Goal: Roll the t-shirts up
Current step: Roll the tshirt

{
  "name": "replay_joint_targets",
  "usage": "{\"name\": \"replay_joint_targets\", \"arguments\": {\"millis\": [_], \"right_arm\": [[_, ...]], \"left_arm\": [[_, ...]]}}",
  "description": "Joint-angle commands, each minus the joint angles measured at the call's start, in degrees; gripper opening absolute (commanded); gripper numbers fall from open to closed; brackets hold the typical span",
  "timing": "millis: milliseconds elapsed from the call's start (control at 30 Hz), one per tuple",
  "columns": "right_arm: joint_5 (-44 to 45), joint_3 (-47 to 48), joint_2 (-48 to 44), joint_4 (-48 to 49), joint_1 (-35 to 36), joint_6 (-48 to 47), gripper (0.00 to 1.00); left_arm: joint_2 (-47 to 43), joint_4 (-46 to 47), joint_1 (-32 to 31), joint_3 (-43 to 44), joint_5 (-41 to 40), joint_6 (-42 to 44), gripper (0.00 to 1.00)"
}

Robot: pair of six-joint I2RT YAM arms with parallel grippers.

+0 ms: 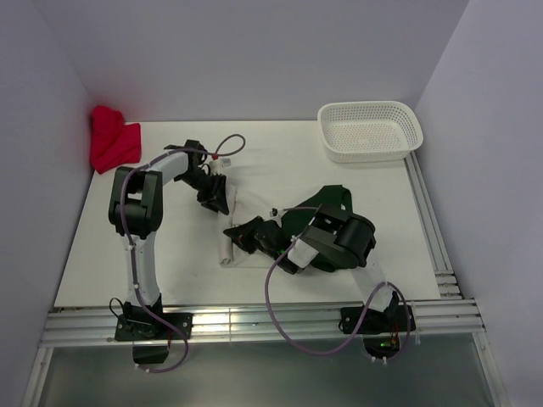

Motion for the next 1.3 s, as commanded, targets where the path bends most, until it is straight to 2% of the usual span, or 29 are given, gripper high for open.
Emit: {"name": "replay_joint_targets", "arguments": {"millis": [0, 33, 67, 167, 200, 233, 300, 333, 433, 600, 1000, 1100, 1267], "right_arm": [[-0.59, -1.35, -1.93, -4.45, 0.61, -0.92, 0.12], [0.02, -0.74, -2.99, -9.08, 0.7, -2.76, 0.15], [1.42, -0.3, -5.0, -11.91, 0.88, -3.64, 0.23], [4.76, 2.34, -9.58, -24.47, 1.49, -6.99, 0.36], [7.56, 3.3, -10.55, -27.99, 2.19, -8.47, 0.41], [8.81, 5.4, -11.51, -34.9, 2.54, -9.18, 0.43], [12.4, 9.18, -13.98, -41.7, 3.25, -11.02, 0.46], [13.81, 10.59, -15.29, -48.26, 3.95, -11.64, 0.47], [18.9, 16.39, -16.79, -60.05, 5.35, -13.58, 0.48], [25.86, 28.5, -15.92, -75.71, 7.82, -17.09, 0.48], [29.47, 55.84, 1.91, -92.24, 9.67, -25.71, 0.44], [32.45, 60.6, 6.04, -98.22, 10.36, -24.84, 0.44], [34.92, 63.6, 8.16, -102.63, 11.6, -24.13, 0.44]], "left_arm": [[-0.21, 3.98, -0.23, -0.26, 0.33, -2.49, 0.26], [-0.47, 3.63, -0.31, -0.17, -1.5, -2.5, 0.21], [-1.09, 3.45, -0.75, 0.09, -2.48, -2.5, 0.12], [-2.05, 1.79, -1.81, 0.88, -7.39, -2.32, 0.03], [-2.23, 1.43, -2.16, 1.06, -8.89, -2.41, 0.02], [-2.41, 1.08, -2.51, 1.23, -10.12, -2.24, 0.0], [-3.37, 0.29, -3.56, 1.5, -14.34, -1.8, 0.0], [-3.64, -0.15, -4.35, 1.58, -15.83, -1.45, 0.0], [-4.26, -1.47, -5.76, 2.2, -20.41, -0.74, 0.0], [-4.34, -3.4, -7.69, 3.08, -25.24, -0.12, 0.0], [-1.44, -7.09, -10.07, 7.56, -28.06, -1.18, 0.02], [-1.18, -7.1, -10.33, 7.65, -28.68, -1.27, 0.02], [-0.48, -7.18, -10.77, 8.26, -29.38, -1.79, 0.04]]}}
